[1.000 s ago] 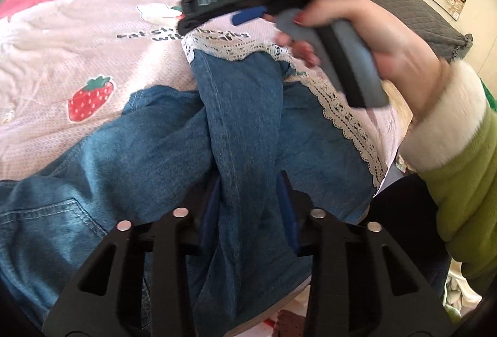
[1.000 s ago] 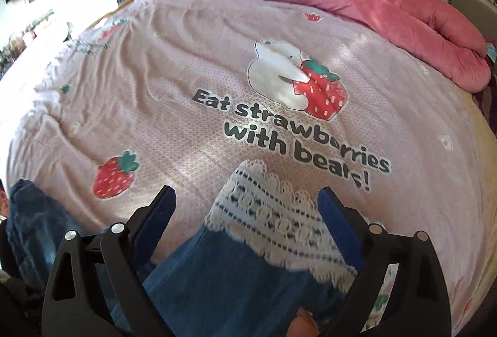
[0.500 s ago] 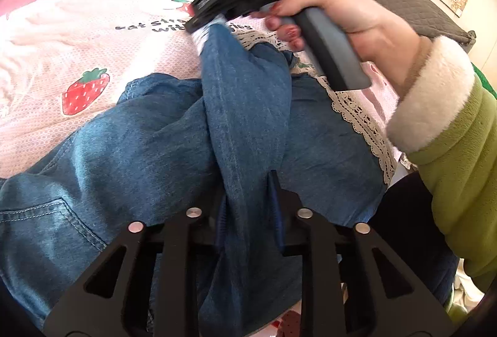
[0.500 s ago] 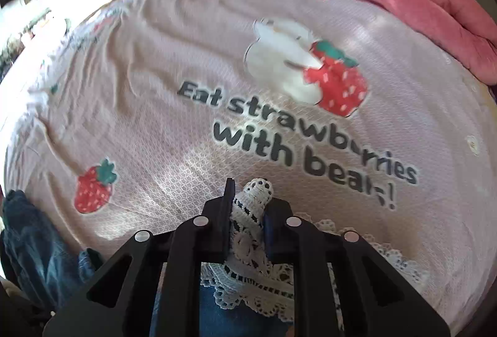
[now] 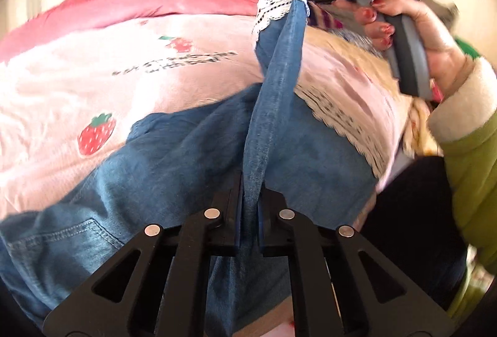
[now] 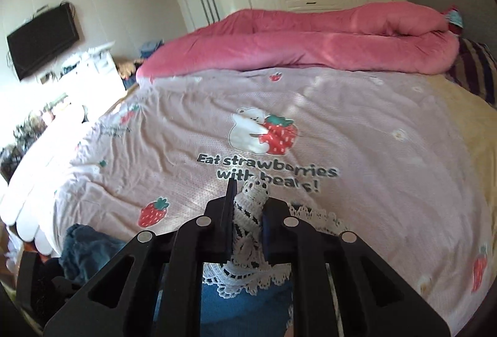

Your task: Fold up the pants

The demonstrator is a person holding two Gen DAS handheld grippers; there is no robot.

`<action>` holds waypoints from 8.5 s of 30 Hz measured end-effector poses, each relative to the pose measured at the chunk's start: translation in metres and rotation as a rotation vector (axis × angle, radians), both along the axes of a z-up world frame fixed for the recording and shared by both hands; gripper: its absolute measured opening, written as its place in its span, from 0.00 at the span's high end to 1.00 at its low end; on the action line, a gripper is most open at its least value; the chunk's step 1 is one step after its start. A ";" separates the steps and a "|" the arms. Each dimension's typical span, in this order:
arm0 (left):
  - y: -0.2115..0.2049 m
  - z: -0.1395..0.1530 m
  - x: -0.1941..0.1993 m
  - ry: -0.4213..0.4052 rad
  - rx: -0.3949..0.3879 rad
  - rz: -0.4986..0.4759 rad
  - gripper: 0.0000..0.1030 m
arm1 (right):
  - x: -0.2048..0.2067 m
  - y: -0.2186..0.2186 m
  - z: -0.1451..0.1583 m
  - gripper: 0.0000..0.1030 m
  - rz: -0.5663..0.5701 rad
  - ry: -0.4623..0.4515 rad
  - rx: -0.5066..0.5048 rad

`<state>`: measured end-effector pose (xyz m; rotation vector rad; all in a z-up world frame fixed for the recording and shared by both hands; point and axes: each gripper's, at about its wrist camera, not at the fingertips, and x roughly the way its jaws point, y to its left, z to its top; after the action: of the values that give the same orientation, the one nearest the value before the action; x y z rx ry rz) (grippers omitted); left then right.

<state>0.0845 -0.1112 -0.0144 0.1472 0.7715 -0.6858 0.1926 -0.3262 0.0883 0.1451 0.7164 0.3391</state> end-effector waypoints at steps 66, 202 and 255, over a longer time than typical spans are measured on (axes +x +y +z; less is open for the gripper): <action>0.008 -0.021 -0.071 -0.023 0.172 -0.081 0.56 | -0.166 -0.100 -0.102 0.44 -0.097 0.312 0.060; 0.051 -0.028 0.132 0.159 0.042 0.229 0.71 | -0.036 -0.072 -0.107 0.41 -0.141 0.053 -0.063; 0.221 -0.038 -0.024 0.225 -0.079 0.654 0.56 | -0.198 -0.077 -0.121 0.84 -0.197 0.209 0.063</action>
<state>0.0610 0.1095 -0.0524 -0.2533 0.9411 -0.1088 -0.0056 -0.4034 -0.0332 0.3120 0.8906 0.1595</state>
